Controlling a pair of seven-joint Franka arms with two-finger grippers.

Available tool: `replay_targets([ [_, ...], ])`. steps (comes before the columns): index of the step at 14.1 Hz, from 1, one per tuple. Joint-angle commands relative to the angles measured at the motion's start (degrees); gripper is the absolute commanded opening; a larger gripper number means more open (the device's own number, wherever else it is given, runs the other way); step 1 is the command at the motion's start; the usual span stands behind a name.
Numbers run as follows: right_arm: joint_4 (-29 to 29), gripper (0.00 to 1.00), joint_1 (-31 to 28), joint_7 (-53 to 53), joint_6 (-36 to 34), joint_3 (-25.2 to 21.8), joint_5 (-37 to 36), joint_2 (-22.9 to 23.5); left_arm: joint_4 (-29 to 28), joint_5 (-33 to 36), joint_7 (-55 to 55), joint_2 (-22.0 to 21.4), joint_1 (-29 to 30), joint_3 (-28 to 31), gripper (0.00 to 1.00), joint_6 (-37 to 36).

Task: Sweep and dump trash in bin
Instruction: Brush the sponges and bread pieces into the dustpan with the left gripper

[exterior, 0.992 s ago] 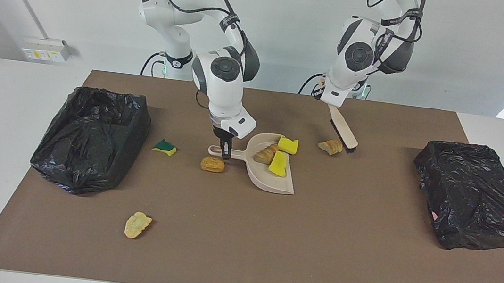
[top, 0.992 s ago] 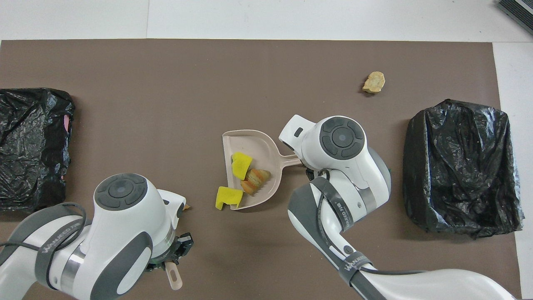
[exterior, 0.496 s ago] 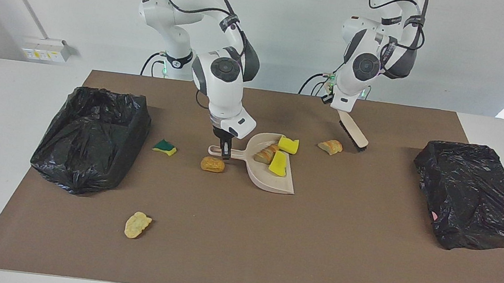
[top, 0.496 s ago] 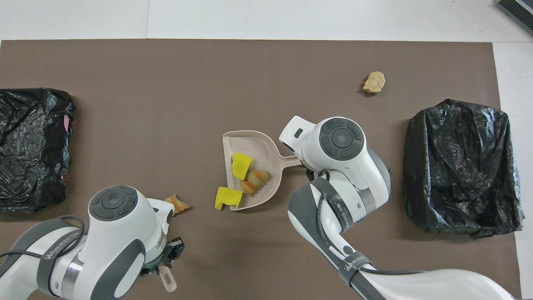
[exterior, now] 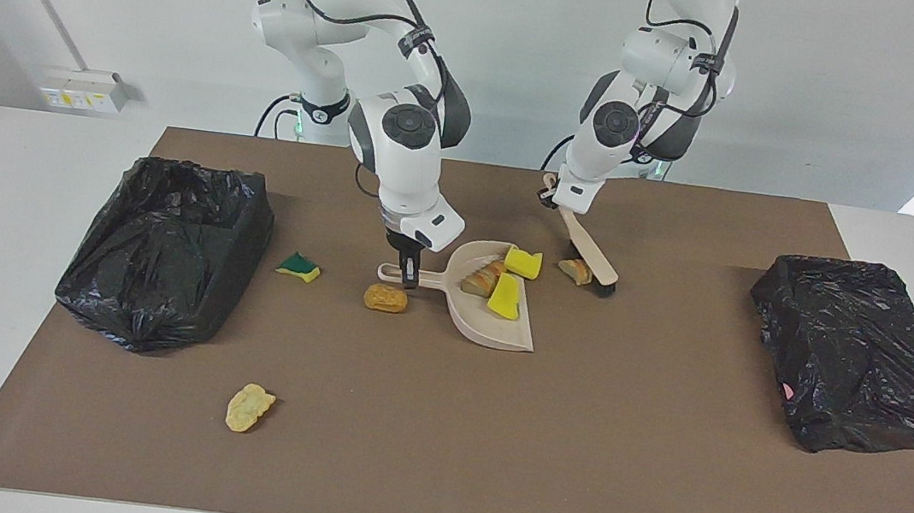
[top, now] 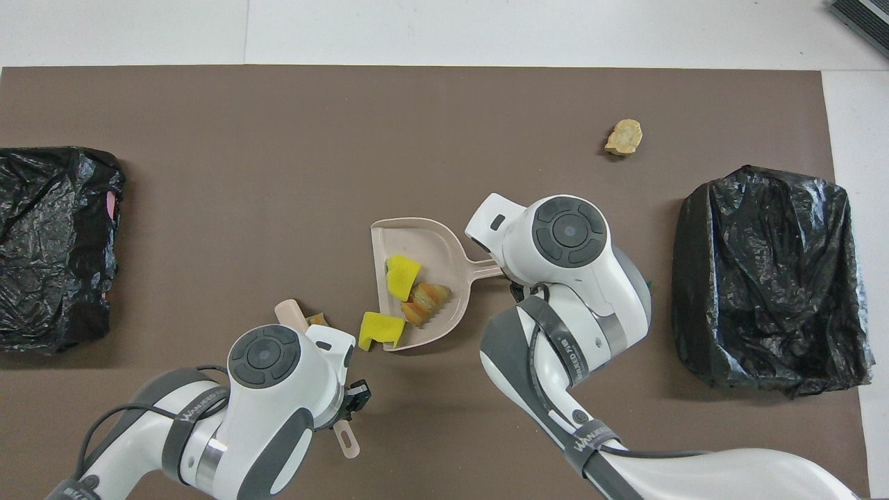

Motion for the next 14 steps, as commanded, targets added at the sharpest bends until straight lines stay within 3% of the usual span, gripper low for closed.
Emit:
replay_targets([
  [1,-1.37,0.0,-0.03,0.73,0.77,0.26,0.07,-0.61,2.35,-2.36,7.77,1.91,-1.99,0.38,0.0,3.47],
  [8,-1.28,0.0,-0.03,1.87,1.03,0.26,0.07,-0.43,2.52,-3.16,10.53,1.82,-10.25,0.38,0.0,9.55],
  [11,-1.19,0.0,-0.12,1.87,1.12,0.26,0.07,-0.43,4.36,-3.86,9.48,2.87,-11.05,0.38,0.0,11.57],
  [14,-1.19,0.0,-0.39,1.87,1.21,0.26,0.07,-0.35,4.72,-3.77,9.48,2.7,-11.05,0.56,0.0,7.99],
])
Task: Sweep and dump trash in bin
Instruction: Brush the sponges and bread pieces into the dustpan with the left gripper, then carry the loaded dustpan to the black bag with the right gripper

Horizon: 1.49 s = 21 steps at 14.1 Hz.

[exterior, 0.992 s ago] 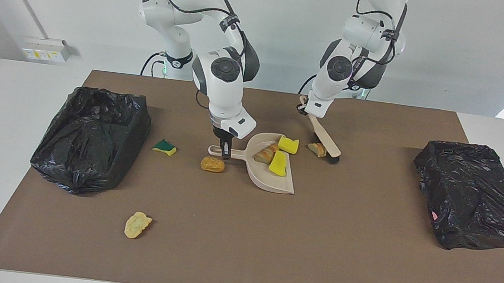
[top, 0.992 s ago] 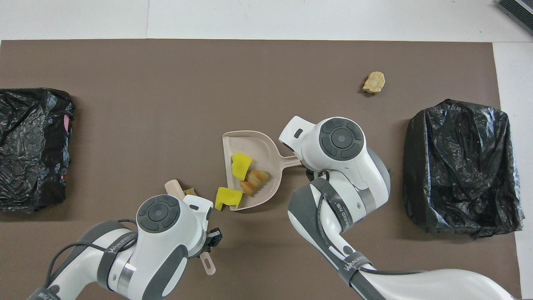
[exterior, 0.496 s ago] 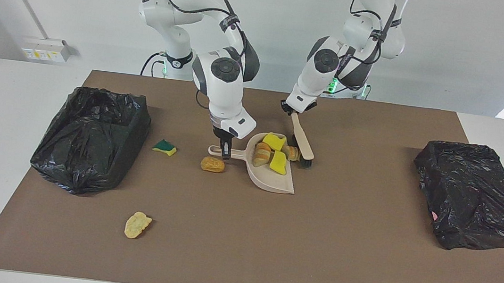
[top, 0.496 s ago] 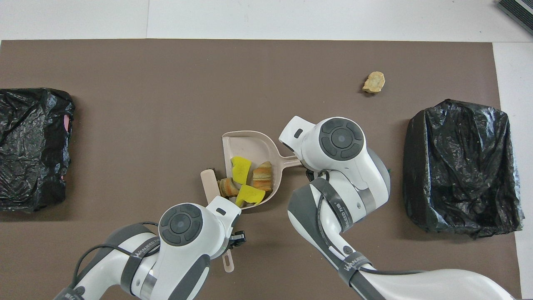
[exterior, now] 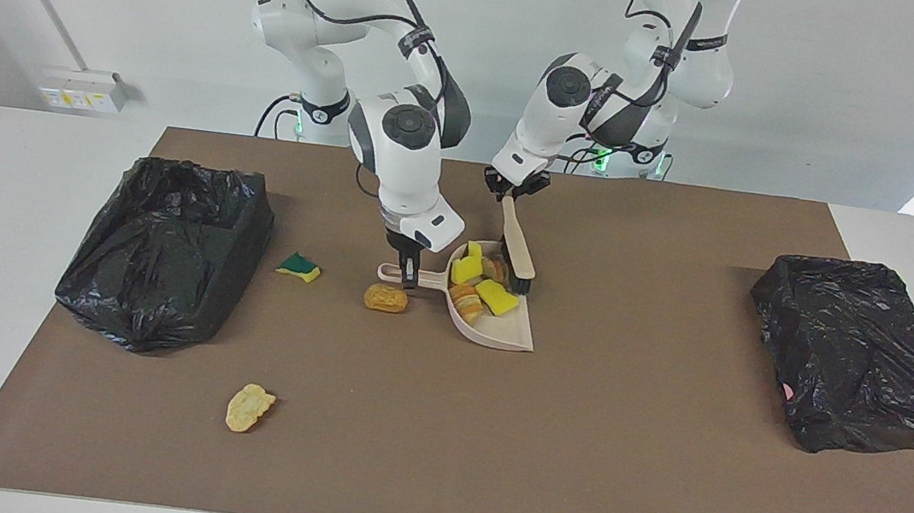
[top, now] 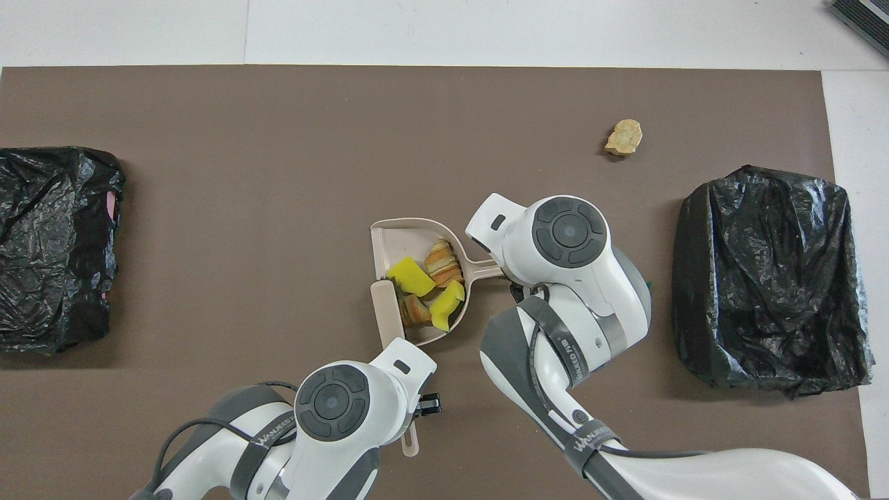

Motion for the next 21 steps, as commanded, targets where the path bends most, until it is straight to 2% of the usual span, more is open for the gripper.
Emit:
replay_targets([
  [1,-1.11,0.0,-0.39,1.25,1.12,0.28,0.07,-0.35,1.78,-0.85,0.36,0.59,-0.84,0.86,0.0,-4.06],
  [9,0.38,0.0,-2.32,0.29,-1.07,0.36,0.6,-1.14,3.72,1.95,-4.29,-5.47,-0.05,0.95,0.0,-19.28],
  [13,2.48,0.0,-5.21,-1.29,-6.42,0.45,1.13,-2.54,1.0,2.49,-6.05,-8.28,-0.58,-1.85,0.0,-19.02],
  [15,5.99,0.0,-6.36,-3.22,-11.51,0.37,1.21,-3.07,-0.67,2.49,-7.89,-10.13,-1.01,-3.96,0.0,-18.41],
  [17,7.67,0.0,-8.9,-3.41,-15.39,0.19,3.91,-4.73,-1.47,2.41,-10.52,-10.58,-5.39,-4.32,0.0,-17.97],
  [19,7.76,0.0,-11.45,-3.84,-16.19,-0.07,4.99,-7.1,-3.21,2.41,-11.42,-10.49,-8.47,-4.32,0.0,-15.0],
  [21,7.76,0.0,-14.96,-4.98,-16.9,-0.07,5.34,-9.13,-5.06,2.32,-11.24,-9.96,-9.45,-4.5,0.0,-12.88],
])
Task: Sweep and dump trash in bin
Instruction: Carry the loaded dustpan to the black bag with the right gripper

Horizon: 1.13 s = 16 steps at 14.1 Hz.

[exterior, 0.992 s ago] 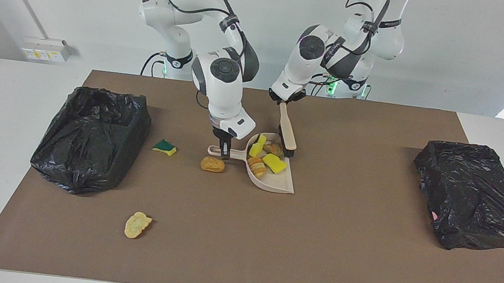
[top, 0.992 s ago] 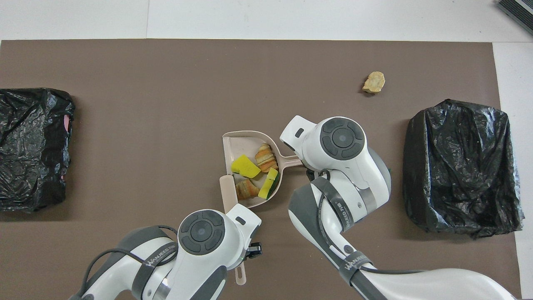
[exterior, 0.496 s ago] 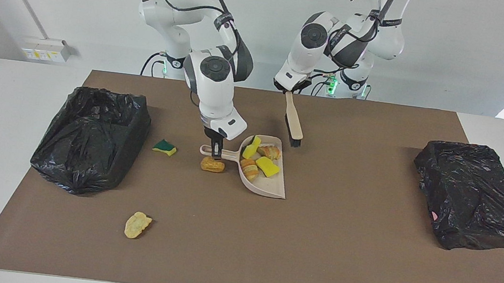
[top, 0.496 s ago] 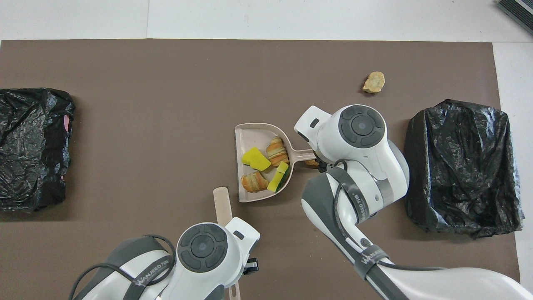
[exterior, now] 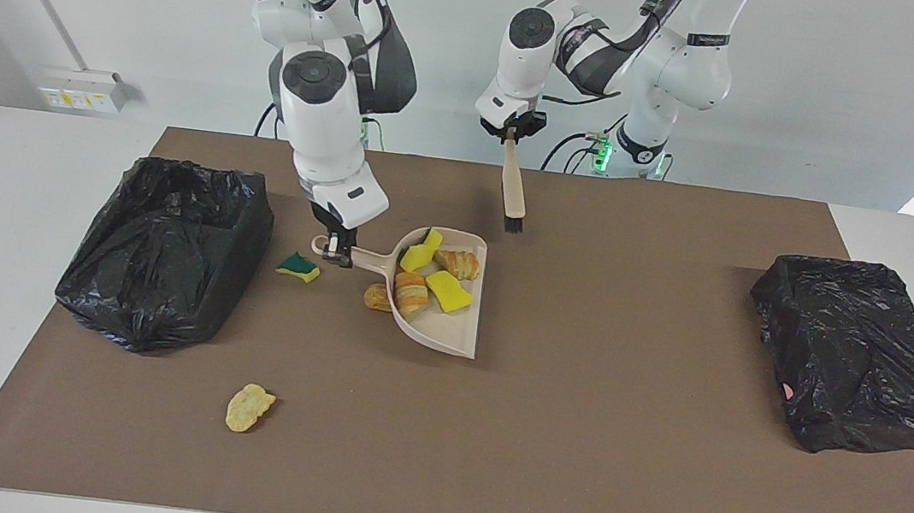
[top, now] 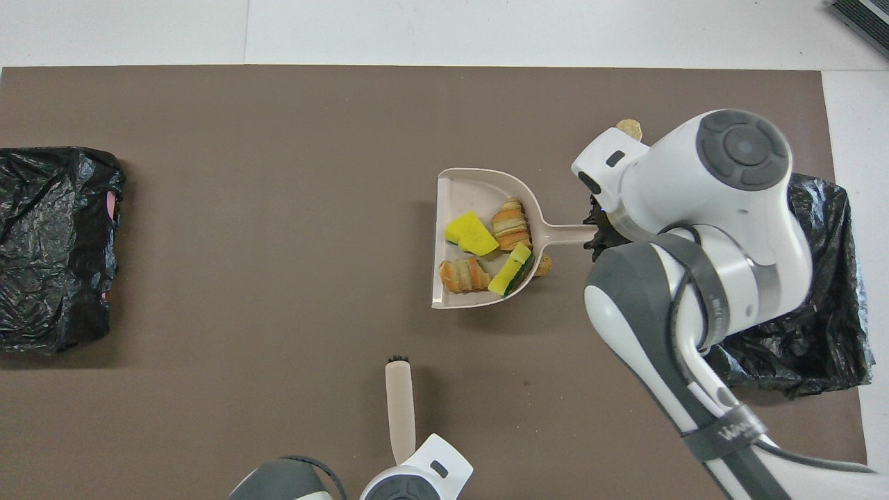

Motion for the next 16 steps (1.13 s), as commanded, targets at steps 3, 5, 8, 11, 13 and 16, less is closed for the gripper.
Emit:
replay_targets([
  [3,1.2,0.0,-8.5,-9.46,-4.1,0.38,2.58,-3.39,-4.99,0.22,-0.49,-1.34,-3.11,0.54,0.0,5.67],
  [5,2.79,0.0,-11.84,-14.29,-6.31,0.29,2.67,-3.39,-5.69,-1.18,-0.31,-1.17,-3.11,0.46,0.0,6.2],
  [8,4.8,0.0,-17.29,-18.86,-9.91,0.29,2.67,-3.47,-6.04,-2.68,0.04,0.49,-3.2,0.46,0.0,10.24],
  [11,5.25,0.0,-23.09,-23.96,-10.36,0.2,2.58,-3.47,-6.04,-2.77,0.13,1.91,-3.2,0.46,0.0,11.91],
  [13,5.25,0.0,-26.0,-25.65,-10.45,0.11,2.41,-3.91,-6.04,-2.86,0.22,2.09,-3.2,0.46,0.0,12.36],
  [16,5.25,0.0,-29.35,-29.5,-9.66,-1.9,1.35,-4.35,-6.04,-6.28,4.68,2.53,-2.76,0.54,0.05,11.84],
])
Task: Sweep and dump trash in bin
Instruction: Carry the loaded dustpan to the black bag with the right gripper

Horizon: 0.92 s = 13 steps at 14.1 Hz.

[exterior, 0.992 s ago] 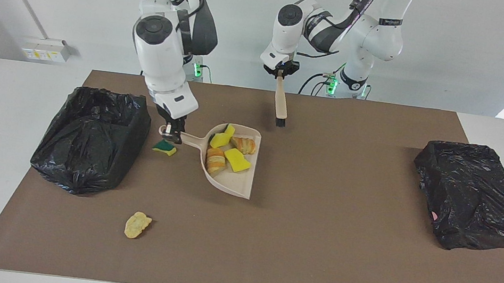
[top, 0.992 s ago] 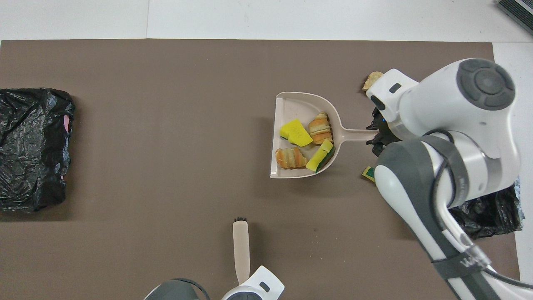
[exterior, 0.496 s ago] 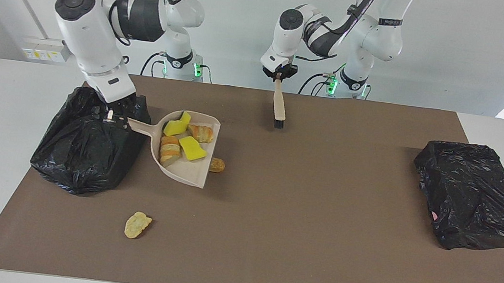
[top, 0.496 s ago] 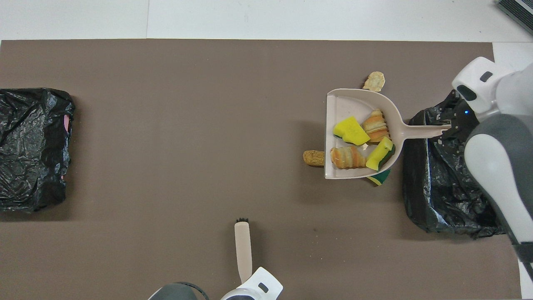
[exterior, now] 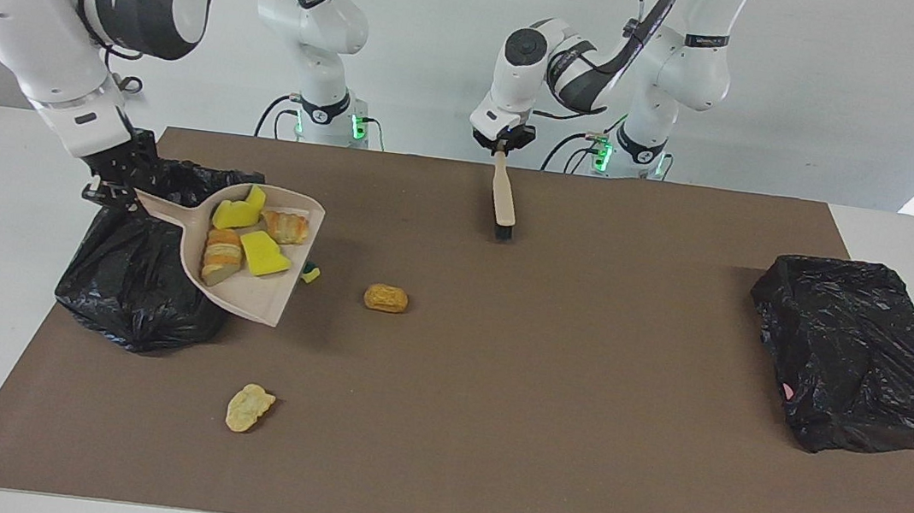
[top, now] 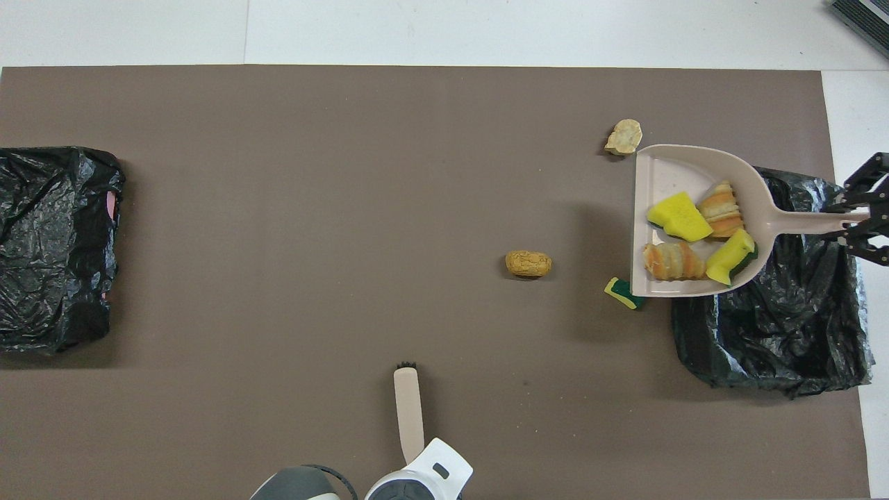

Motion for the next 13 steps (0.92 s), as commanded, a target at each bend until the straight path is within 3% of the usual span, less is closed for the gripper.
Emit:
replay_targets([
  [1,0.4,0.0,-2.47,-4.78,-0.19,-1.67,0.4,-0.82,-0.82,-2.32,3.47,-0.3,-0.34,0.59,0.06,0.56],
  [3,0.4,0.0,-3.35,-5.5,-0.18,-2.9,-1.61,-0.82,-0.73,-3.2,3.65,-0.3,-0.25,0.67,0.1,-0.49],
  [4,0.4,0.0,-3.44,-5.68,-0.18,-3.43,-3.8,-0.91,-0.64,-3.2,3.65,-0.3,-0.25,0.67,0.17,-0.76],
  [6,0.4,0.0,-3.36,-6.12,-0.09,-3.52,-8.11,-2.31,-0.73,-3.2,3.57,-0.3,-0.16,0.85,0.43,-1.03],
  [8,0.31,0.0,-3.27,-5.07,0.08,-3.61,-11.28,-2.84,-0.47,-3.2,3.65,0.22,0.27,1.02,0.58,-1.03],
  [10,0.31,0.0,-3.44,-4.36,1.22,-4.05,-14.61,-3.1,1.02,-2.67,6.01,0.93,1.5,1.02,0.63,-2.16],
  [12,-0.48,0.0,-3.88,-3.49,1.4,-4.05,-18.04,-3.72,3.91,-0.4,8.04,1.72,5.52,1.11,1.0,-2.43],
  [13,-1.0,0.0,-3.88,-1.92,1.4,-3.88,-21.62,-4.07,6.28,3.62,8.14,2.42,6.85,1.11,1.0,-3.3],
])
